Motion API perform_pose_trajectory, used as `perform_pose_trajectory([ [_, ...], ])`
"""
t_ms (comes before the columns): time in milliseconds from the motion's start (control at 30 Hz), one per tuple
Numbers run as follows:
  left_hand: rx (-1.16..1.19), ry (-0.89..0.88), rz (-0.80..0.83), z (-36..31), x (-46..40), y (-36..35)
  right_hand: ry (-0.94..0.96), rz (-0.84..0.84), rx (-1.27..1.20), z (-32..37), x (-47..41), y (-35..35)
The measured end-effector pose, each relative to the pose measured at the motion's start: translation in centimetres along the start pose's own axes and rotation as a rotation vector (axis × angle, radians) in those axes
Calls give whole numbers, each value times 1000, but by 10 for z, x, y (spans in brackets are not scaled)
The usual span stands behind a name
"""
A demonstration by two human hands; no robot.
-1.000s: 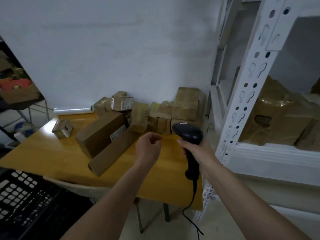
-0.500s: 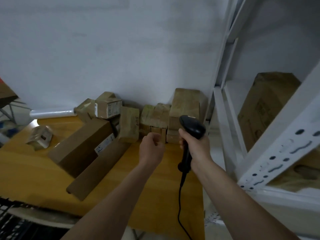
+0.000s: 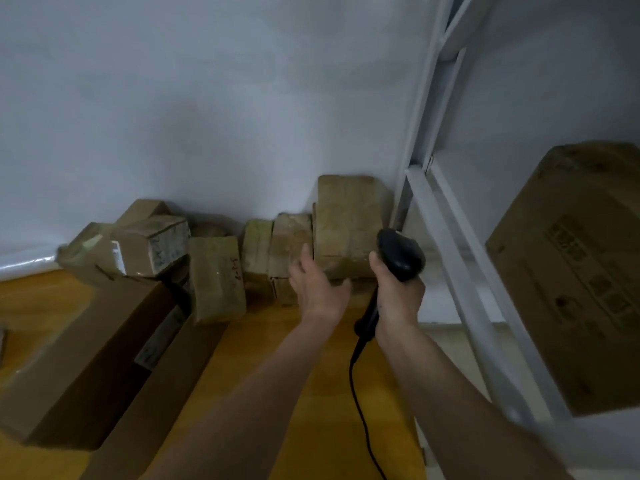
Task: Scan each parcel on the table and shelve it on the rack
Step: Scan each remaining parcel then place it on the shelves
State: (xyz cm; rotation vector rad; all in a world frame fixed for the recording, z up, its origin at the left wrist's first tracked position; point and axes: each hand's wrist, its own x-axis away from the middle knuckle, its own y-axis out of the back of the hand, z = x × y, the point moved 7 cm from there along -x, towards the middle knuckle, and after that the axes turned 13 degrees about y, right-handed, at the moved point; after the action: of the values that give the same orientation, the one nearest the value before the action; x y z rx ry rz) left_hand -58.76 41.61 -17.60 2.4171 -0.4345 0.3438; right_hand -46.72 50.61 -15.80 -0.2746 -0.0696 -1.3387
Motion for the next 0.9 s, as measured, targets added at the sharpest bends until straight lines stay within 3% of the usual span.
perform_pose_trajectory([
  [267,110,-51,105,-7,-23,-18,10,-28,99,-3,-44,-15],
  [433,204,-61,32,-1,-21,-17,59,25,189,-6,-41,-15],
  [733,-7,-110,-74,-2,-34,-9,21,90,184,-16,-27,-19],
  [900,259,87,11,2,-40,15,-5,31,127,-11,-29,-6],
])
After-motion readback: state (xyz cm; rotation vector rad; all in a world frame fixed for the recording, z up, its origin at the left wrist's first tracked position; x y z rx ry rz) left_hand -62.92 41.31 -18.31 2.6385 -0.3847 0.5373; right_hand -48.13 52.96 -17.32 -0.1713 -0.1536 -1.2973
